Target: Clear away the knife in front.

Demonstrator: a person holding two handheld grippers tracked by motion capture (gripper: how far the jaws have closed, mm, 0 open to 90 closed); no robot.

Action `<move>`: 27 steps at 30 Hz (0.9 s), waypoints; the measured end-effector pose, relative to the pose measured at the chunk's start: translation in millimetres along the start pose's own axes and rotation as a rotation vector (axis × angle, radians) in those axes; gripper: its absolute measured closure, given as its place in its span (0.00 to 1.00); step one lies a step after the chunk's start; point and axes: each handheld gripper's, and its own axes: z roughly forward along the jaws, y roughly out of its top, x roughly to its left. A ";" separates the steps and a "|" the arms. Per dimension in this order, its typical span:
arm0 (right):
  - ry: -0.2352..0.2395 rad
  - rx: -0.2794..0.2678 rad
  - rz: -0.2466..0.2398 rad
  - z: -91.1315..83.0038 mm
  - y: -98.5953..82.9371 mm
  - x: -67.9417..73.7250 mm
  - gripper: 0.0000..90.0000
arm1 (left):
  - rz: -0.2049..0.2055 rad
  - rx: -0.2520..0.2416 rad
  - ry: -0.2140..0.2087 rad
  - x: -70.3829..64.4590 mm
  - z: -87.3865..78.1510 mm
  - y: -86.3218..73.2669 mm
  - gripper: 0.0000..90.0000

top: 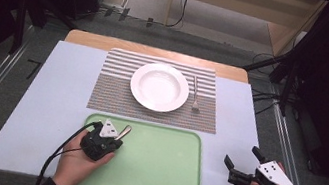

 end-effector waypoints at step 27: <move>-0.006 0.030 -0.002 6.1 -4.0 2.1 0.00 | -0.124 -0.045 0.024 49.7 -32.7 -40.1 0.99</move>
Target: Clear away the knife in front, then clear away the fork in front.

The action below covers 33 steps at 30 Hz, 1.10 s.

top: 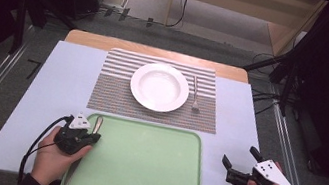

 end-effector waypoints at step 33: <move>-0.016 -0.006 -0.006 1.6 3.5 4.3 0.00 | -0.053 -0.529 0.017 61.2 -61.3 -32.8 0.00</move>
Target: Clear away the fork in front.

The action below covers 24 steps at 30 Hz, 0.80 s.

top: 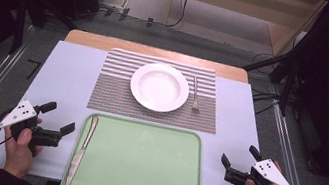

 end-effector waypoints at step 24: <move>0.036 0.018 0.036 10.6 33.0 -3.3 0.00 | 0.044 -0.011 0.041 15.3 -2.3 -5.2 0.00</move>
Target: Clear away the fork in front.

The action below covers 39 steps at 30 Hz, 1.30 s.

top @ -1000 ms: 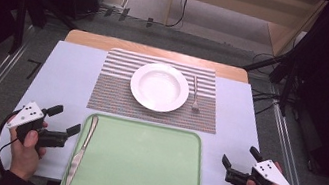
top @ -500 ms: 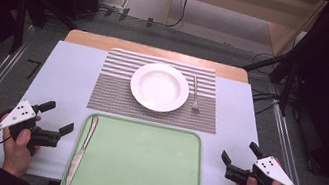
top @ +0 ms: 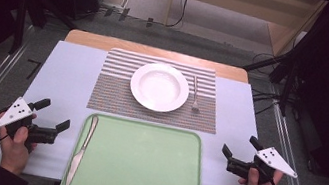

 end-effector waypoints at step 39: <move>0.011 0.073 0.025 82.1 65.7 8.1 0.00 | 0.008 0.005 -0.019 -7.1 6.3 -8.5 0.00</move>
